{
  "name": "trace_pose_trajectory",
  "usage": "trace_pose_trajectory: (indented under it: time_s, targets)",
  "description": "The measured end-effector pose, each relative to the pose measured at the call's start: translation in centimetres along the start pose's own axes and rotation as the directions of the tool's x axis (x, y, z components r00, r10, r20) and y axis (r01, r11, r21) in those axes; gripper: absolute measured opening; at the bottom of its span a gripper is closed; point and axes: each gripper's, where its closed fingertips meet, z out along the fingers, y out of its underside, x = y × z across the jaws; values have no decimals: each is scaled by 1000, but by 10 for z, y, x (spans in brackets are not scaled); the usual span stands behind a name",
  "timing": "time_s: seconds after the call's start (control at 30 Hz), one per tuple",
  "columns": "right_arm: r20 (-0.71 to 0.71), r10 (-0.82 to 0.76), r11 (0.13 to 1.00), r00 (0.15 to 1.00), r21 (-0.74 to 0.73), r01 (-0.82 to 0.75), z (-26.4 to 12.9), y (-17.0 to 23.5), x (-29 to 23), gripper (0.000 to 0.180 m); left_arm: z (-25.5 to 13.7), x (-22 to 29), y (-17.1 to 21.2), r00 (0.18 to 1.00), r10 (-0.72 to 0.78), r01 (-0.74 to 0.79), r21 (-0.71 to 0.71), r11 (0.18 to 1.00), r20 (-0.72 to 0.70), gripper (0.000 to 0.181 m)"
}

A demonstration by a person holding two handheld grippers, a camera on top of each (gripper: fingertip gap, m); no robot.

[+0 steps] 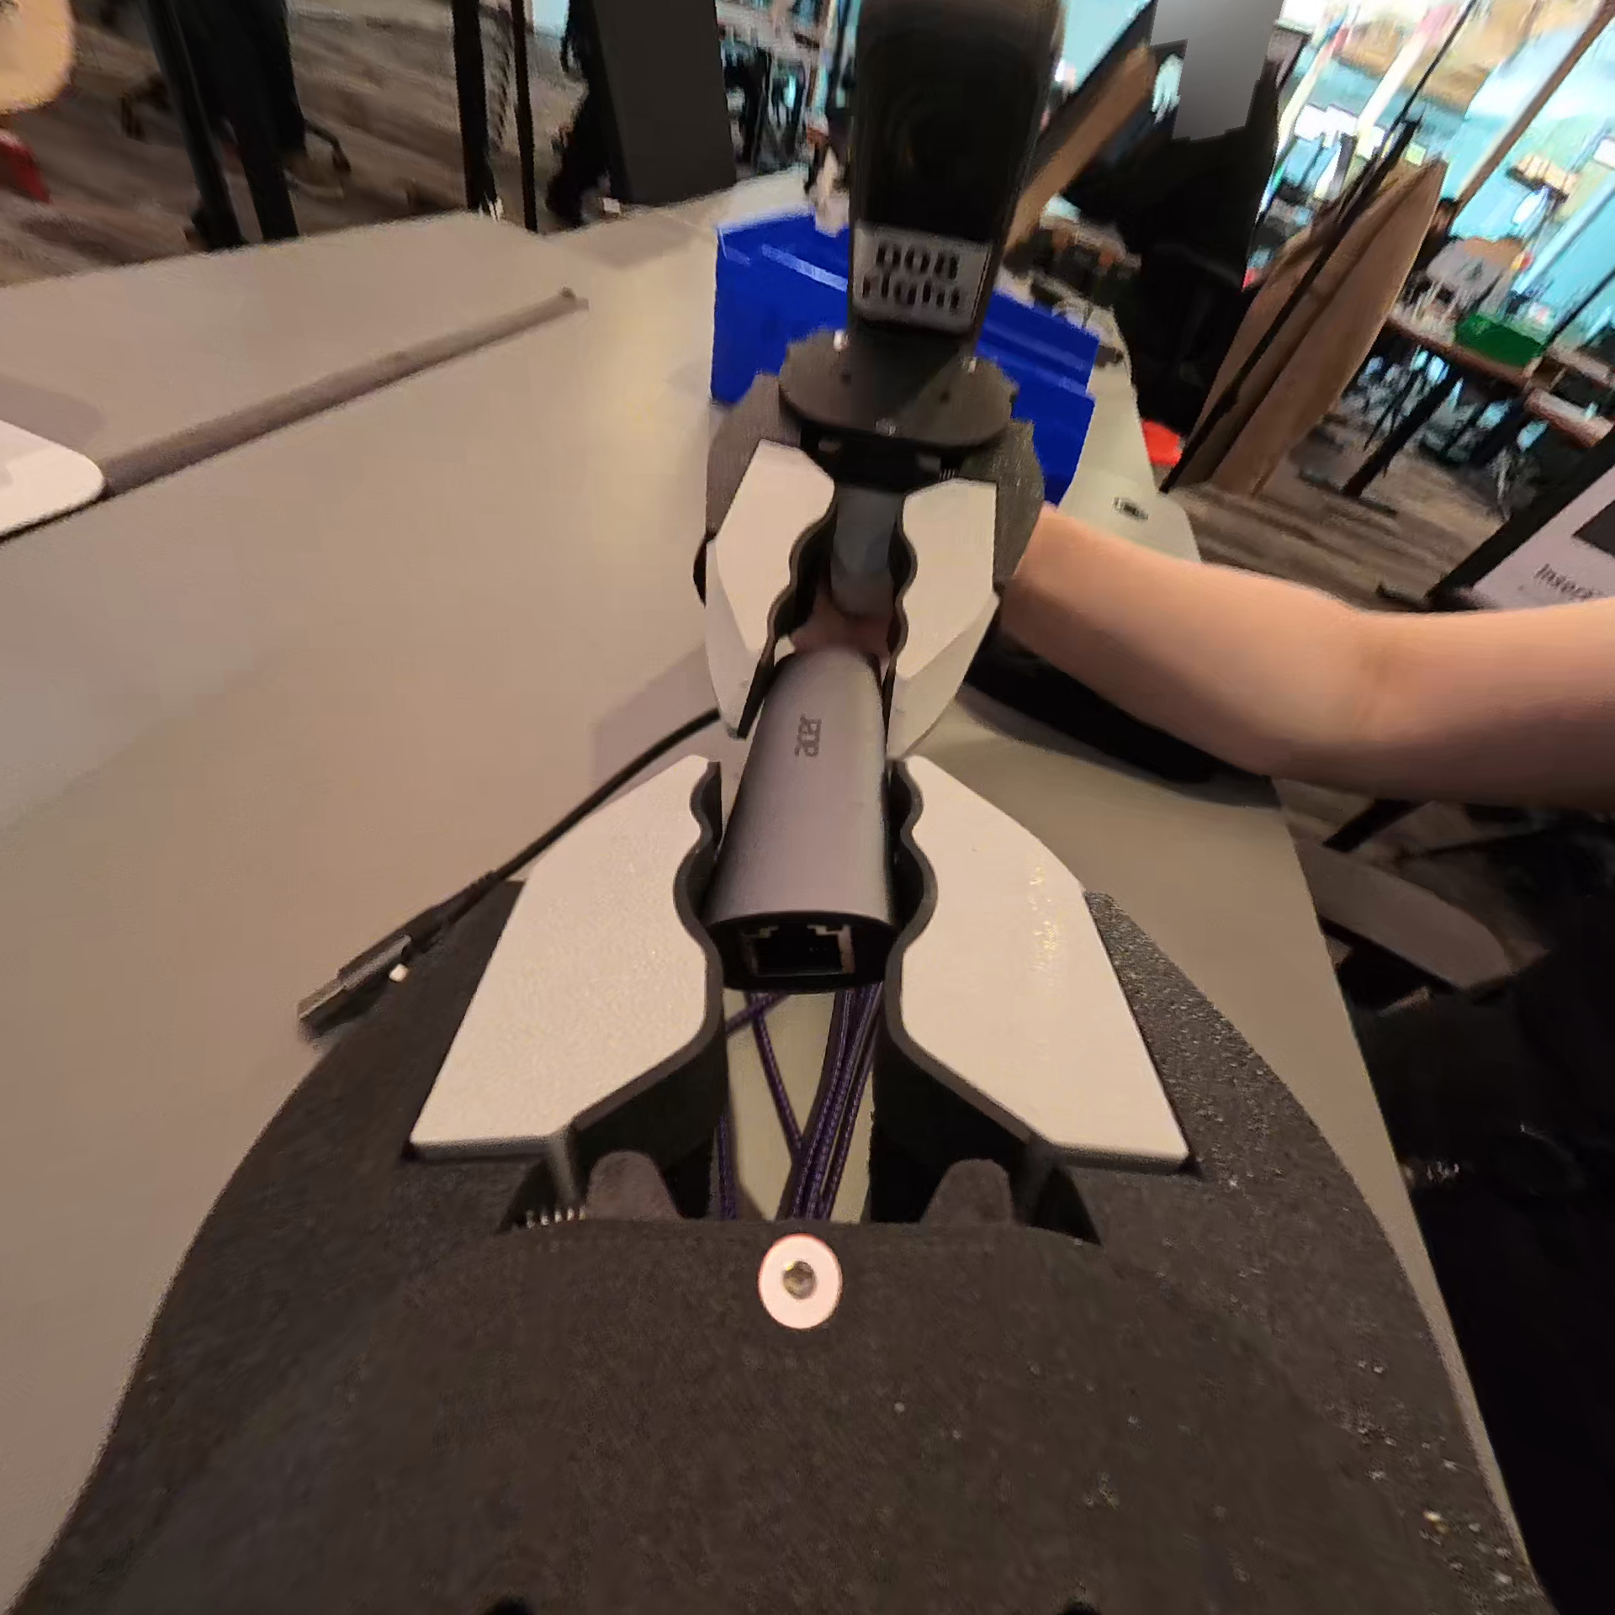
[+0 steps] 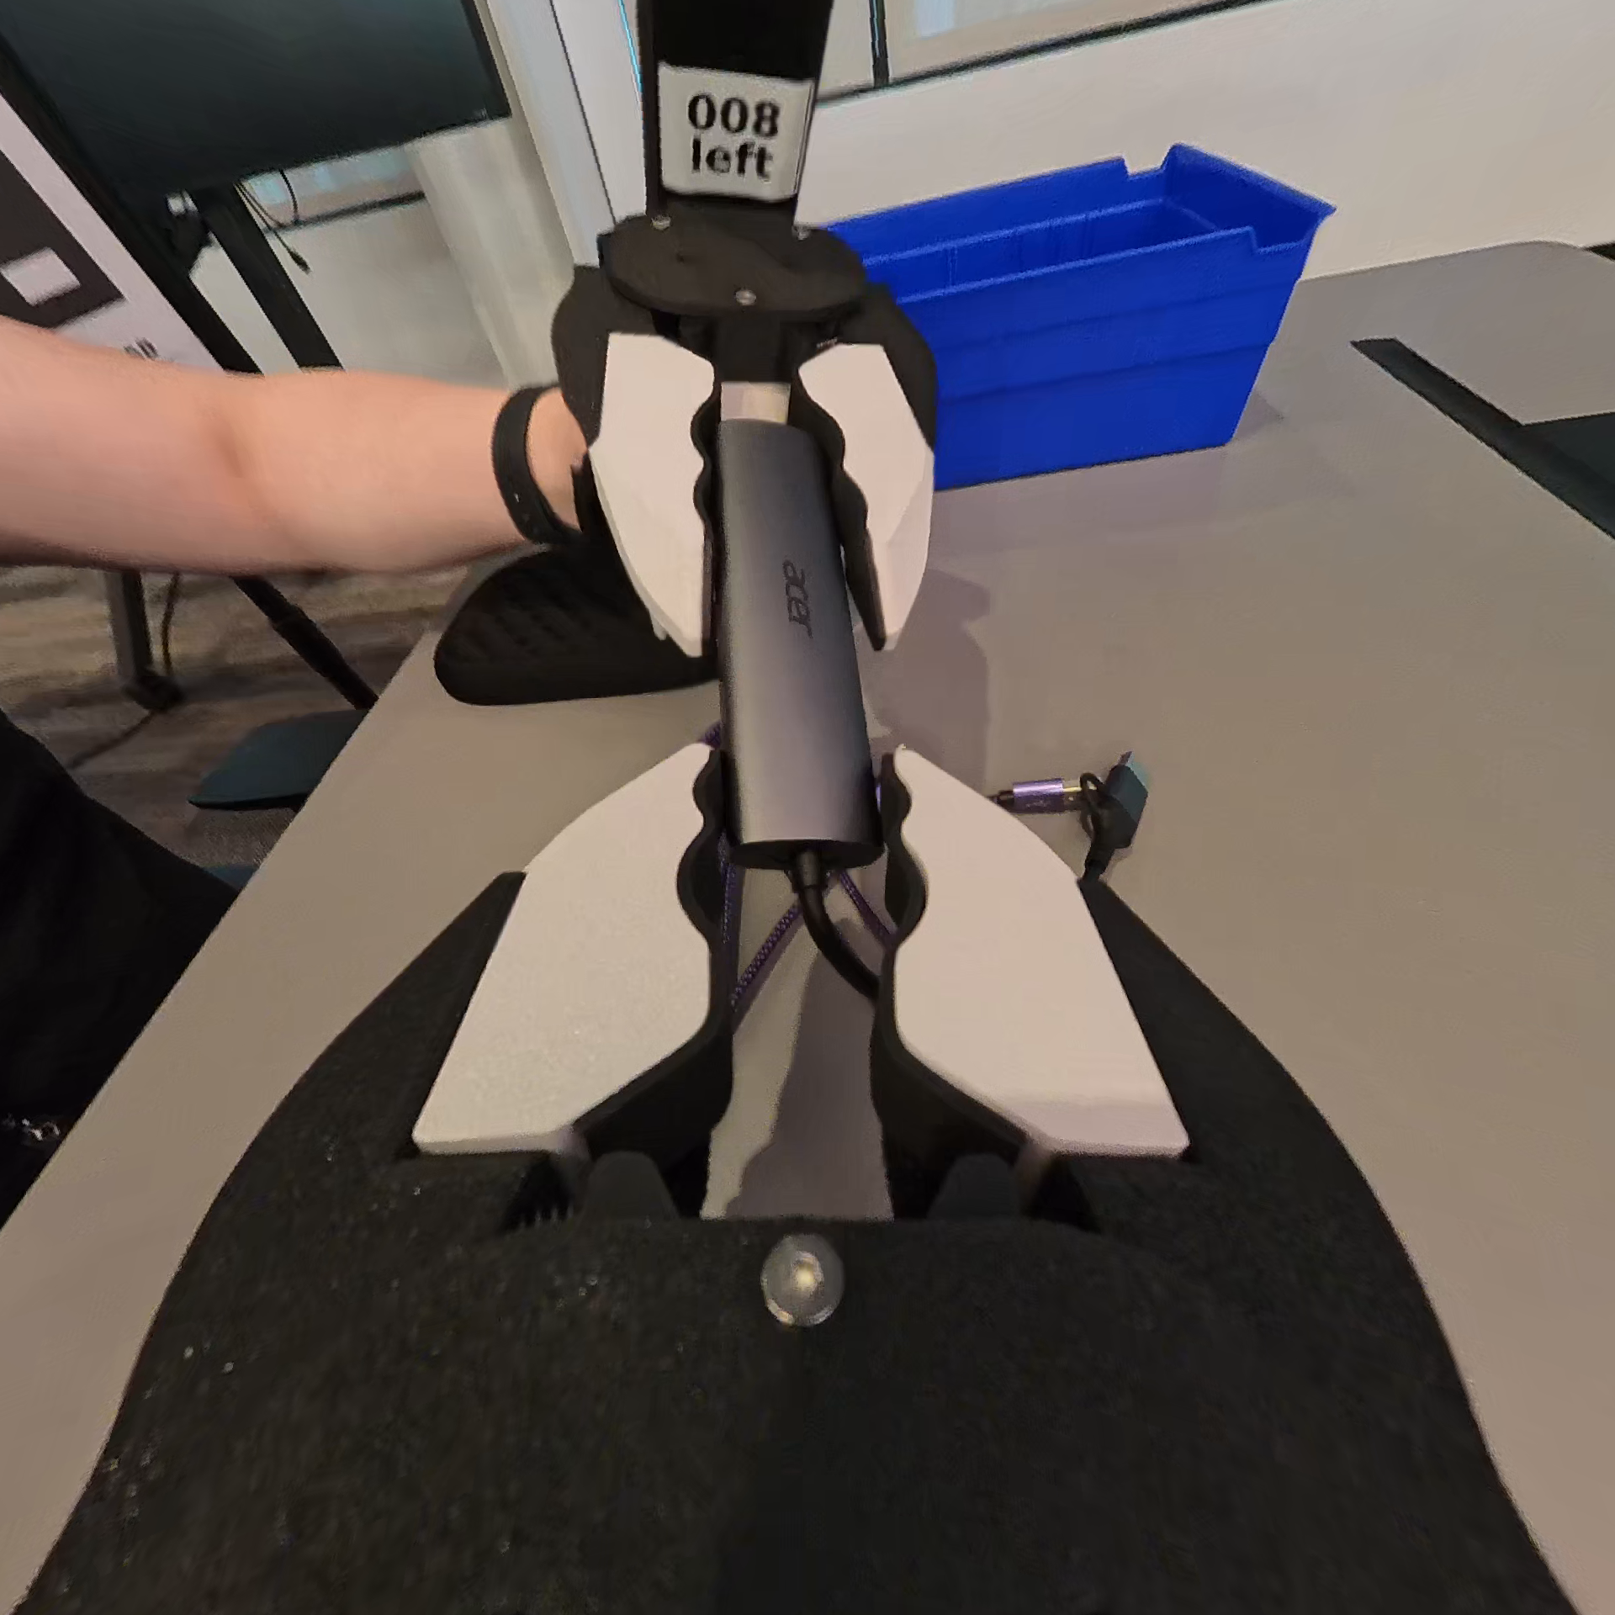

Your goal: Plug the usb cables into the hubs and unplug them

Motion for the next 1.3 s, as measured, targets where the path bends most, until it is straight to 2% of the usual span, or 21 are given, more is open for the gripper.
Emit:
trace_pose_trajectory:
  time_s: [0.3, 0.47, 0.6, 0.77, 0.8, 0.83, 0.9, 1.03, 1.13, 1.3]
  targets:
    - [47, 61, 992, 997, 107, -66, 4, -9, 0, 35, -7, 1, -20, 1000, -12, 8, 137, 991, 28, 36]
    - [102, 194, 949, 976, 234, -213, 0, -23, 7, 55, -10, 0, -32, 1000, -15, 10, 170, 985, 27, 36]
    - [109, 230, 921, 967, 296, -252, -3, -30, 10, 68, -11, 2, -43, 999, 9, -15, 182, 983, 31, 36]
    - [136, 225, 916, 965, 307, -257, 2, -32, 6, 70, -10, 6, -53, 999, 29, -33, 196, 980, 25, 36]
    - [139, 220, 919, 966, 303, -253, 4, -32, 4, 70, -10, 7, -53, 999, 32, -35, 193, 981, 22, 36]
    - [136, 208, 928, 969, 286, -239, 6, -29, 3, 62, -10, 7, -54, 999, 35, -38, 188, 981, 22, 36]
    - [163, 146, 951, 976, 250, -184, 7, -26, -6, 34, -9, 7, -53, 999, 36, -39, 178, 983, 24, 36]
    - [103, 76, 967, 992, 236, -98, 3, -29, -5, 33, -10, 7, -51, 1000, 26, -28, 170, 985, 16, 36]
    - [66, 56, 978, 996, 195, -68, -3, -30, -4, 32, -9, 7, -42, 999, 43, -45, 114, 992, 14, 37]
    - [162, 174, 976, 971, 105, -192, -3, -23, -13, 32, -8, 11, -32, 985, 169, -171, 66, 983, 37, 38]
